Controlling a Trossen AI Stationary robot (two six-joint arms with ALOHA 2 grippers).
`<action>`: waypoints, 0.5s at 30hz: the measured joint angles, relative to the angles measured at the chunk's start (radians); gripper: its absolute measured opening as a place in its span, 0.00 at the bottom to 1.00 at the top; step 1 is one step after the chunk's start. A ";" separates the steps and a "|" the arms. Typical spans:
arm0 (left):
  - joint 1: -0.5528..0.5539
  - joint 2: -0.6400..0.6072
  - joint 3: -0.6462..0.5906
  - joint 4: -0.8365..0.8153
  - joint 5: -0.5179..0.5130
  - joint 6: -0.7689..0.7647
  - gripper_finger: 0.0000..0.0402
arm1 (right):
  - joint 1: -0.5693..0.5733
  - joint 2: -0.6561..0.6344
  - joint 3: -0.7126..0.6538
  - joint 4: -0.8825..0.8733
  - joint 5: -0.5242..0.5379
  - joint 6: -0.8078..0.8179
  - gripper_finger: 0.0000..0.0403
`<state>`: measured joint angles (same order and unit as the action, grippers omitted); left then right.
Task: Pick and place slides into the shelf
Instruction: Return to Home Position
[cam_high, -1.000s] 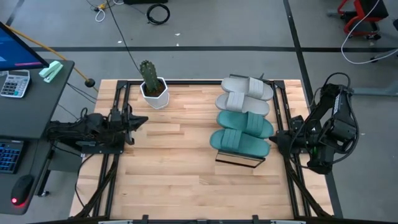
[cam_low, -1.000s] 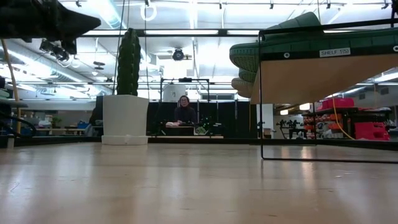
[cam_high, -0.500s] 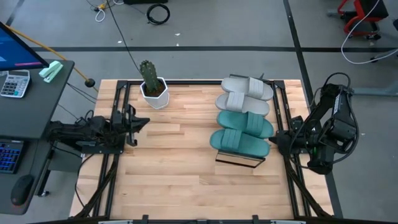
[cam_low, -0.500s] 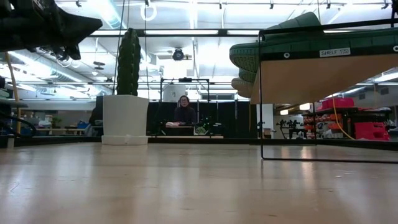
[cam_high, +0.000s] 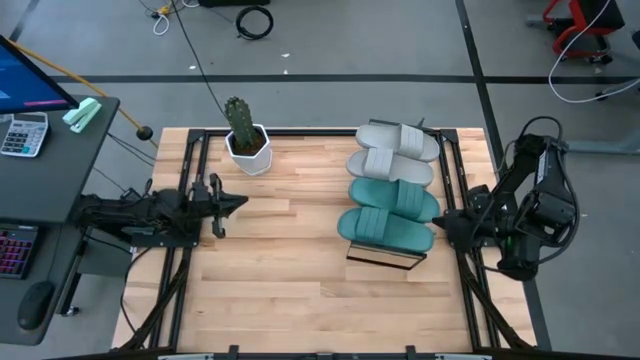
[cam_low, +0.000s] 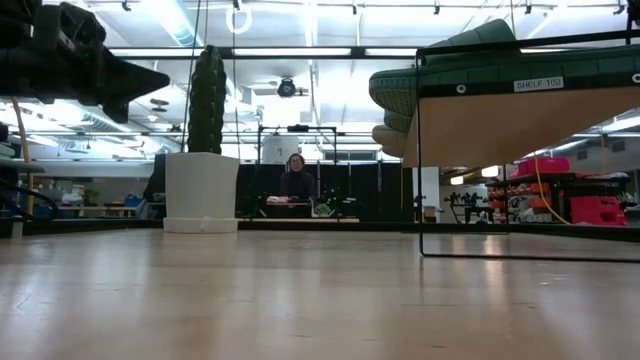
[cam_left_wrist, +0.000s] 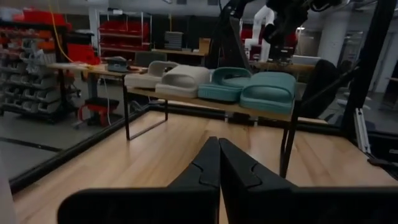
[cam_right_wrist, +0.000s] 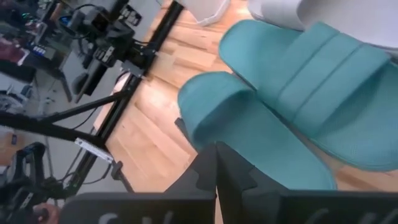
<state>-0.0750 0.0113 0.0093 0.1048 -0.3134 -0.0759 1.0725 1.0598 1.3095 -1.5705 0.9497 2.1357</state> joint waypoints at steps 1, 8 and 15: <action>0.000 0.000 0.000 -0.006 0.000 -0.013 0.01 | 0.009 -0.001 0.000 -0.001 0.006 -0.002 0.01; 0.000 0.000 0.000 -0.027 0.001 -0.019 0.01 | 0.051 -0.003 -0.065 0.000 0.017 0.014 0.01; 0.000 0.001 0.000 -0.033 -0.019 -0.048 0.04 | 0.107 -0.016 -0.124 -0.001 -0.045 0.045 0.00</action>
<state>-0.0750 0.0120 0.0093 0.0719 -0.3325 -0.1241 1.1791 1.0438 1.1852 -1.5714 0.9044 2.1809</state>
